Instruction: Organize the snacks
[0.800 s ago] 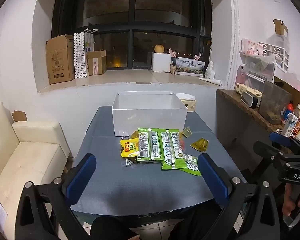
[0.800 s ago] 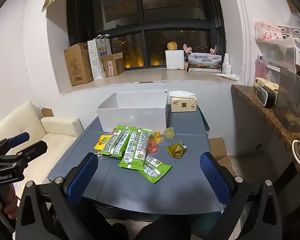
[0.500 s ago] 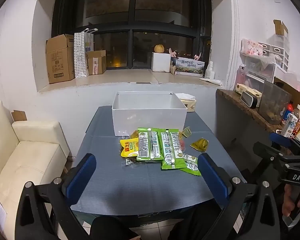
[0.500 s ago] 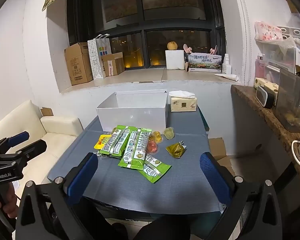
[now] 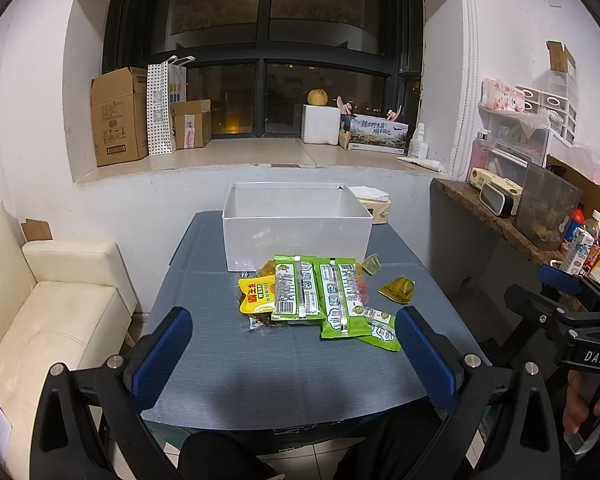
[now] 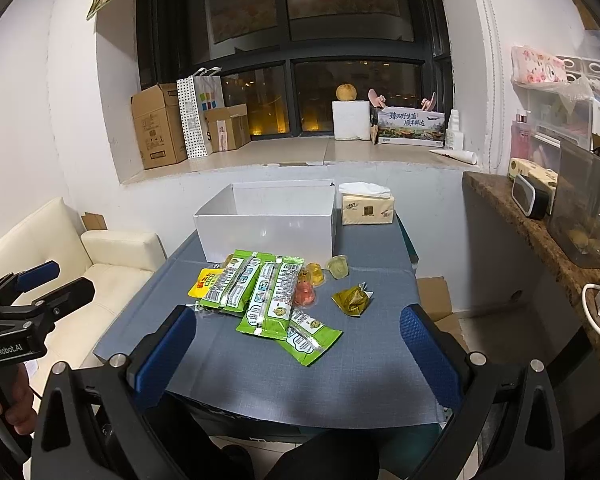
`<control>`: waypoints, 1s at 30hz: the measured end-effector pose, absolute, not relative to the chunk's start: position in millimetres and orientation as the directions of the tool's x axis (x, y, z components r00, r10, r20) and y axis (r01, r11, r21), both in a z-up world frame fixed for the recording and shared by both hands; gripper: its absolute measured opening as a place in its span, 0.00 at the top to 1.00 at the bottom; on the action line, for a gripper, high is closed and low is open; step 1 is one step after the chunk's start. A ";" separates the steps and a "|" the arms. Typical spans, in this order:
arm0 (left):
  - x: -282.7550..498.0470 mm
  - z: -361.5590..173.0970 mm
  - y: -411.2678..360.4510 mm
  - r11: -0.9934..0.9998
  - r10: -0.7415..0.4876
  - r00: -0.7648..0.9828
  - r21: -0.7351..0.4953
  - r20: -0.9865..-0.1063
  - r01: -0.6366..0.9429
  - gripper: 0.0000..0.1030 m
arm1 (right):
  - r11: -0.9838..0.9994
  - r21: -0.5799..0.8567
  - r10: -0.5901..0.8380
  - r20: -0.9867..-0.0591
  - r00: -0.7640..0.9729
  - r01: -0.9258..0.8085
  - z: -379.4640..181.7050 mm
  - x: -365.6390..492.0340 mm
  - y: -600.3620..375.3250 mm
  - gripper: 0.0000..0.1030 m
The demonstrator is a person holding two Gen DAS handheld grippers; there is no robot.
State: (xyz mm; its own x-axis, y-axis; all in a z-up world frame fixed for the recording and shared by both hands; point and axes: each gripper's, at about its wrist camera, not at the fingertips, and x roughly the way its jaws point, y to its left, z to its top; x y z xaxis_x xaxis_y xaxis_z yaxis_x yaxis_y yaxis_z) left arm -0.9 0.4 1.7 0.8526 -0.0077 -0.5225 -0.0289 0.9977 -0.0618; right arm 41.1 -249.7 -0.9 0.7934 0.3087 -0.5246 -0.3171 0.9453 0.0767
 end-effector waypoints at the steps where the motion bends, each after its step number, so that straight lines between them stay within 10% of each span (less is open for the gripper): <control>1: -0.4 2.4 0.8 0.998 -0.008 0.852 -0.062 -0.523 -0.029 0.00 | 0.946 0.075 0.307 -0.525 0.794 -0.316 -0.5 41.0 -249.4 0.00; 30: -0.4 1.7 -1.4 0.997 -0.009 0.853 -0.065 -0.522 -0.029 0.00 | 0.945 0.070 0.308 -0.526 0.793 -0.321 -1.0 40.4 -248.6 0.00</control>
